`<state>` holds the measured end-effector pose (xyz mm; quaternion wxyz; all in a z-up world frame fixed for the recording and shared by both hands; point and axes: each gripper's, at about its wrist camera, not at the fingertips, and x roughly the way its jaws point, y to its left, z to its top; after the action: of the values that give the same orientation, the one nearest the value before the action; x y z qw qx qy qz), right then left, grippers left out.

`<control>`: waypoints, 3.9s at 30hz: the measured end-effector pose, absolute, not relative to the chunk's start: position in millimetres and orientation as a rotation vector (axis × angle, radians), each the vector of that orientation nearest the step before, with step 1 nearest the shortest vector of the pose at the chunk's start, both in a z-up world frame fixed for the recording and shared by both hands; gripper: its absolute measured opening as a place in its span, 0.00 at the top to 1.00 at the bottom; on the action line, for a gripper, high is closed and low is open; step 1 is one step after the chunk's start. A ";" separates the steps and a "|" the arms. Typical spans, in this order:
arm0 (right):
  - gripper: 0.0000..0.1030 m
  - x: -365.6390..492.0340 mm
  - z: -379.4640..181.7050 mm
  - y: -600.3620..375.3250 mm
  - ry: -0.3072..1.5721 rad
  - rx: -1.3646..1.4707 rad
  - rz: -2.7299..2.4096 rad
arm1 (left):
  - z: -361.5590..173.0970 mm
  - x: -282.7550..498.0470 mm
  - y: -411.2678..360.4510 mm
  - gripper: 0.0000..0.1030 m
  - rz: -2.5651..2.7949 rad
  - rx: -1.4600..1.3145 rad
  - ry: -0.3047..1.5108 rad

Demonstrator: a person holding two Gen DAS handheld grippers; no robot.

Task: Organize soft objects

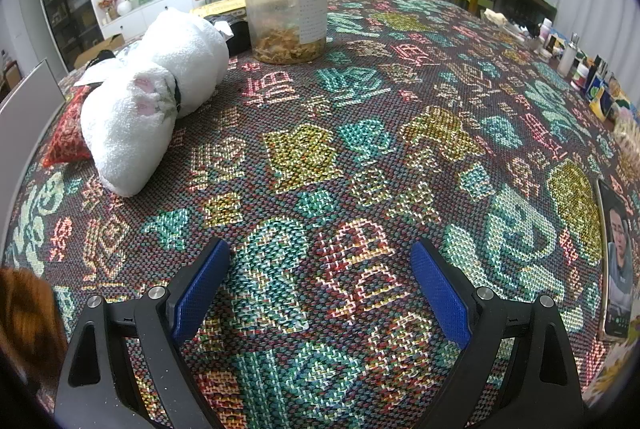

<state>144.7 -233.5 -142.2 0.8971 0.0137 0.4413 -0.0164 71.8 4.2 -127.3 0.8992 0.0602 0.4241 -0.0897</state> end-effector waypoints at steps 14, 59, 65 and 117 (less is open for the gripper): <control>0.09 144.7 -142.3 -233.6 0.914 0.029 -0.033 | -82.8 69.3 -9.1 0.00 -0.418 0.224 0.881; 0.57 166.3 -100.8 -189.4 0.927 0.211 0.334 | -108.2 88.1 43.0 0.30 -0.247 -0.186 0.947; 0.57 133.6 -78.7 -201.4 0.893 0.185 0.305 | -75.7 67.5 37.4 0.30 -0.289 -0.195 0.891; 0.19 146.1 -137.8 -208.5 0.970 0.000 -0.007 | -106.3 81.1 -14.0 0.03 -0.228 -0.078 0.917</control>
<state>146.1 -208.5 -137.8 0.8846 0.0000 0.4664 -0.0034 81.1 -14.0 -106.3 0.8898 -0.0376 0.4413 -0.1096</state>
